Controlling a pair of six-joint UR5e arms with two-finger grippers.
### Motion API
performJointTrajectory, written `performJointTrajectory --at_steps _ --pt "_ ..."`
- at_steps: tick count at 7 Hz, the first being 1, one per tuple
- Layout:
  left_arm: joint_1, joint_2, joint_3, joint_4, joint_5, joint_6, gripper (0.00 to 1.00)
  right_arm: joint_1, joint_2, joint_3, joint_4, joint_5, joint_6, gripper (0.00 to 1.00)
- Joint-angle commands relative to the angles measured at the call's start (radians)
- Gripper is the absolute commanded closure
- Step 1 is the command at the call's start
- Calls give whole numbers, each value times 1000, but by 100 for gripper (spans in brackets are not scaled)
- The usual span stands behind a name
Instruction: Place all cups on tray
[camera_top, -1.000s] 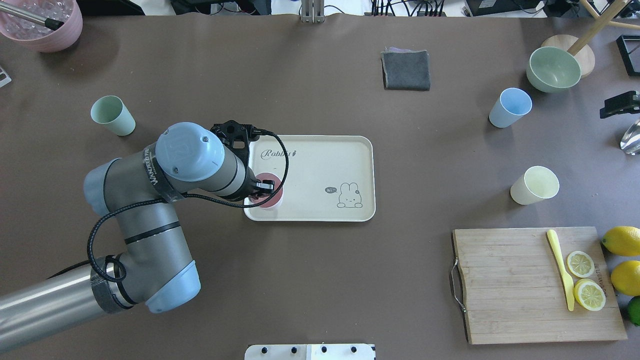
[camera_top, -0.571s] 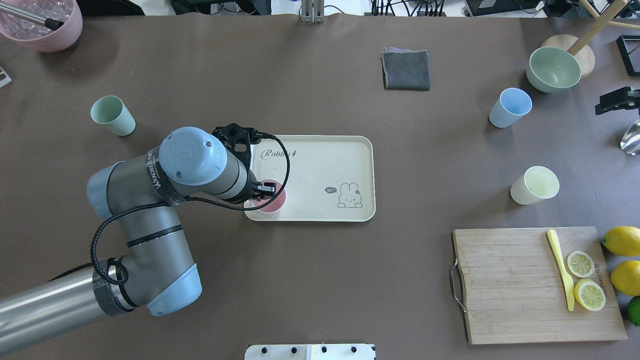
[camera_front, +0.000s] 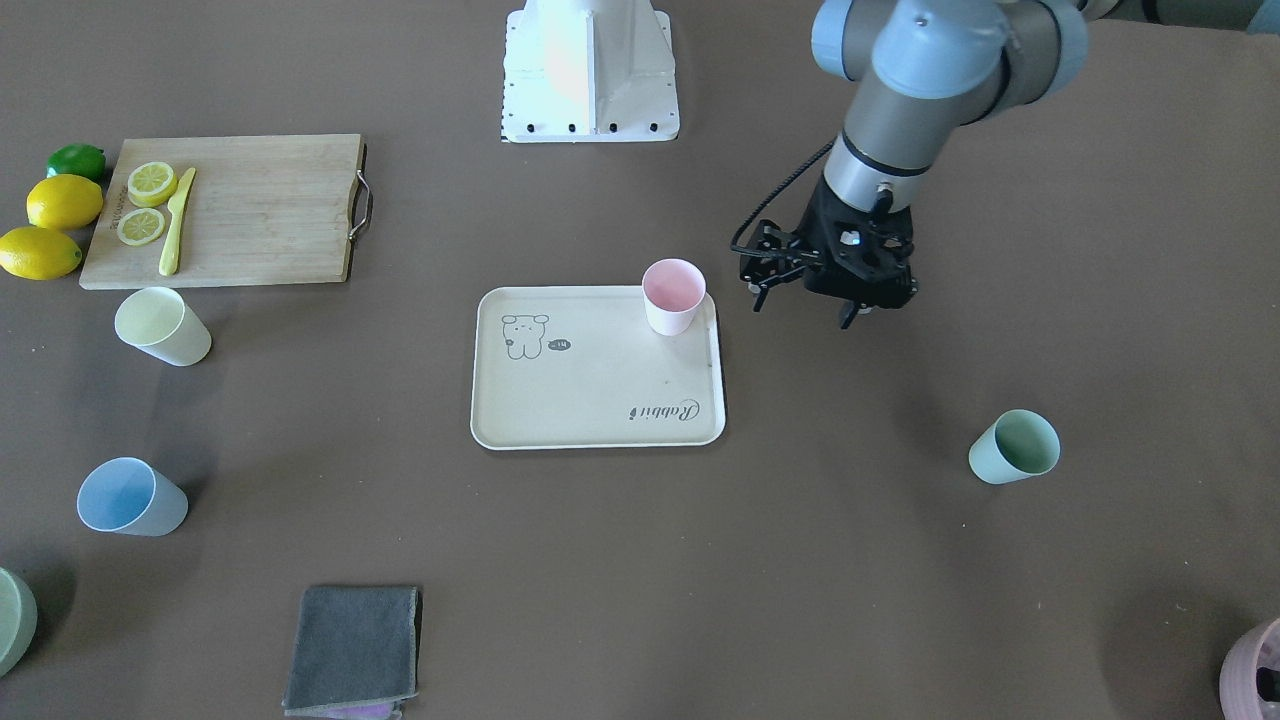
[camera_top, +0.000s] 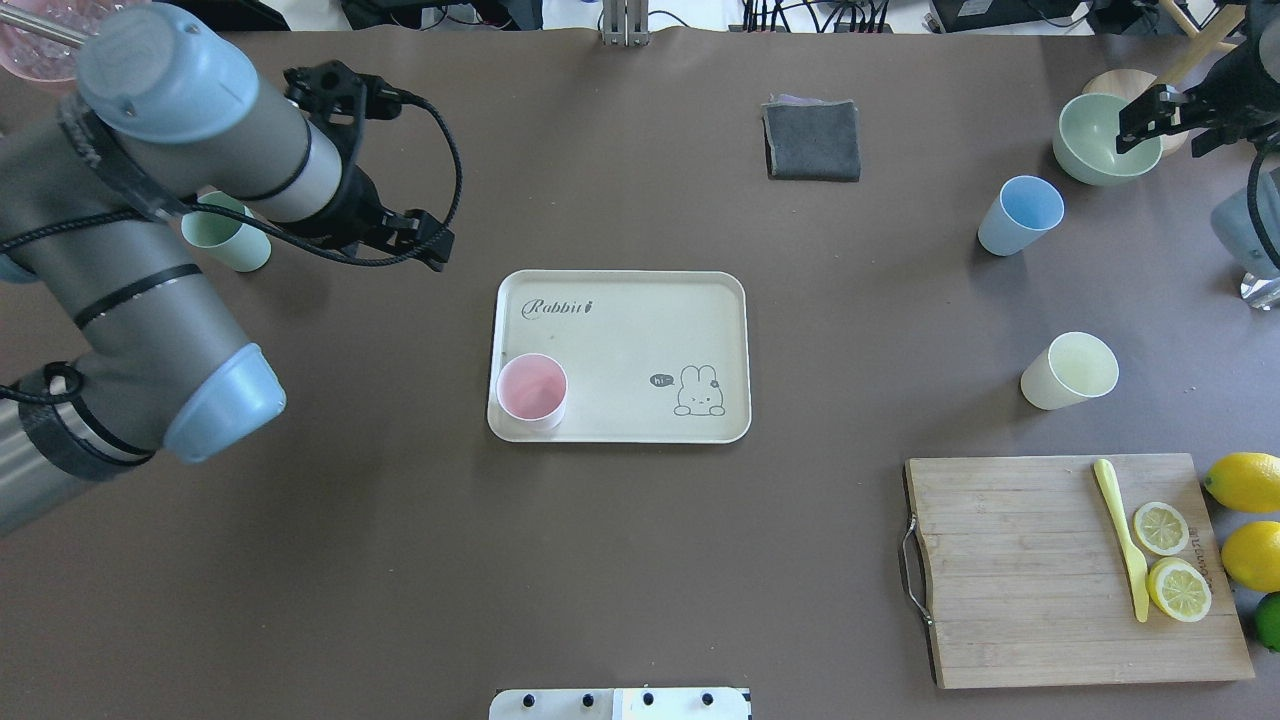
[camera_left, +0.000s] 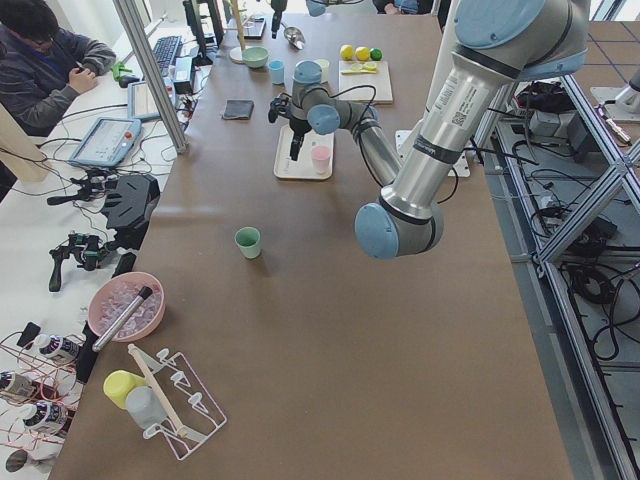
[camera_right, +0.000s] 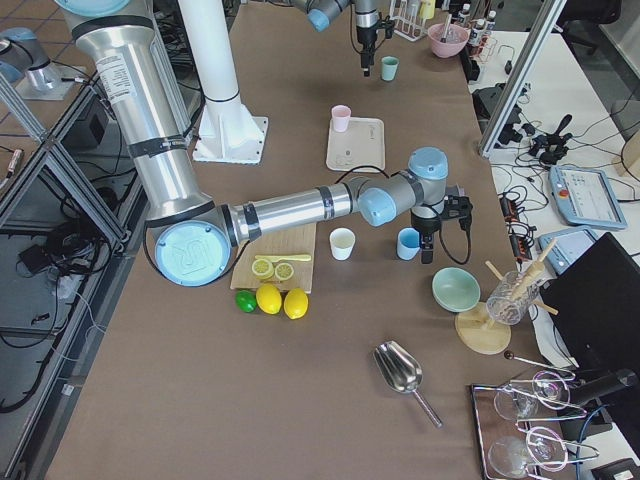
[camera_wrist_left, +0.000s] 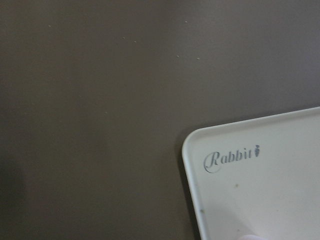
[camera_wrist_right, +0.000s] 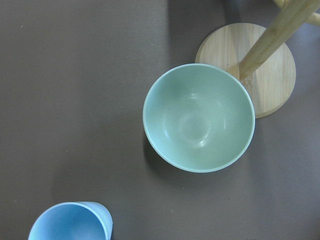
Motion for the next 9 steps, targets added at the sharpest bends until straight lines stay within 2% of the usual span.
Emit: performJointTrajectory --at_steps 1,3,4,5,6,7,8,9 --pt "-52 17 -4 7 -31 70 2 -63 8 -11 0 18 22 16" --pt "-52 17 -10 7 -31 70 2 -124 -13 -81 175 9 109 19" --pt "-52 19 -10 7 -26 70 2 -132 -11 -117 217 3 116 25" --pt "-52 19 -8 5 -25 70 2 -137 -7 -132 221 -6 117 36" --pt "-52 20 -8 4 -23 70 2 -147 -5 -132 222 -9 151 58" --pt "-52 20 -8 4 -22 70 2 -155 -4 -132 222 -13 156 100" --pt "-52 20 -8 4 -21 70 2 -155 -1 -125 224 -11 163 100" --pt "-52 20 -7 4 -20 70 2 -155 1 -102 228 -8 289 100"
